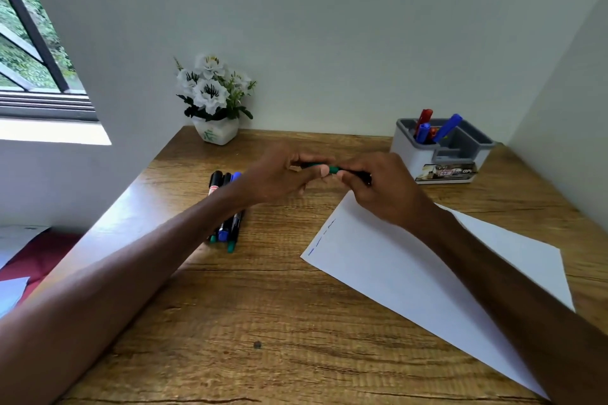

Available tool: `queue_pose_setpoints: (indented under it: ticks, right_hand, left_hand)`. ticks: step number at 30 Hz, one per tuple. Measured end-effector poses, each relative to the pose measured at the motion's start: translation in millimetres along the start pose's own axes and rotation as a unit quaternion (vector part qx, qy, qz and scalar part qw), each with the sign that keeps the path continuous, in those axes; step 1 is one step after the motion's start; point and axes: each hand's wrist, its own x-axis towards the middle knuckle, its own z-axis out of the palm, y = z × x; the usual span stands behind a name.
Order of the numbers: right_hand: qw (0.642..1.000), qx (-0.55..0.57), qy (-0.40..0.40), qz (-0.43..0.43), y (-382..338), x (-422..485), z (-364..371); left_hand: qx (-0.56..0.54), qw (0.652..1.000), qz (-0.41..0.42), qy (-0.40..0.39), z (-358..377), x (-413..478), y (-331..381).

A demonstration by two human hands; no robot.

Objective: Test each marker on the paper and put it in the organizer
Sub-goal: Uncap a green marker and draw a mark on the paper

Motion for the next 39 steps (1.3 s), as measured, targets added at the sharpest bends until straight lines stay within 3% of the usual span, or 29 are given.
queue_pose_setpoints:
  ticks: [6, 14, 18, 21, 25, 28, 31, 33, 39]
  right_hand:
    - [0.999, -0.021, 0.016, 0.029, -6, -1, -4]
    - [0.995, -0.079, 0.013, 0.052, -10, -4, -12]
    - [0.991, -0.078, -0.056, 0.096, -7, -2, -12]
    - [0.974, 0.077, -0.066, 0.202, -9, -2, -11]
    - [0.942, 0.235, -0.018, 0.238, -13, 2, -16]
    - [0.880, 0.378, 0.003, 0.288, -15, 3, -24]
    - [0.825, 0.484, 0.017, 0.291, -10, 3, -27]
    - [0.829, 0.491, 0.034, 0.267, -6, 1, -24]
    - [0.885, 0.388, 0.072, 0.246, -6, -8, -1]
  left_hand:
    - [-0.013, 0.999, 0.042, 0.006, 4, 1, 6]
    - [-0.003, 0.999, 0.037, 0.024, 0, -1, 9]
    - [0.086, 0.994, 0.053, 0.033, 0, 0, 14]
    - [0.161, 0.985, 0.021, 0.057, 4, 1, 14]
    - [0.165, 0.979, -0.007, 0.119, -6, -1, 6]
    - [0.121, 0.977, -0.013, 0.175, -11, -4, 4]
    - [0.096, 0.979, -0.032, 0.175, -2, -3, 9]
    - [0.086, 0.982, -0.032, 0.165, 8, -4, 17]
    - [0.037, 0.989, -0.057, 0.131, 39, -13, 52]
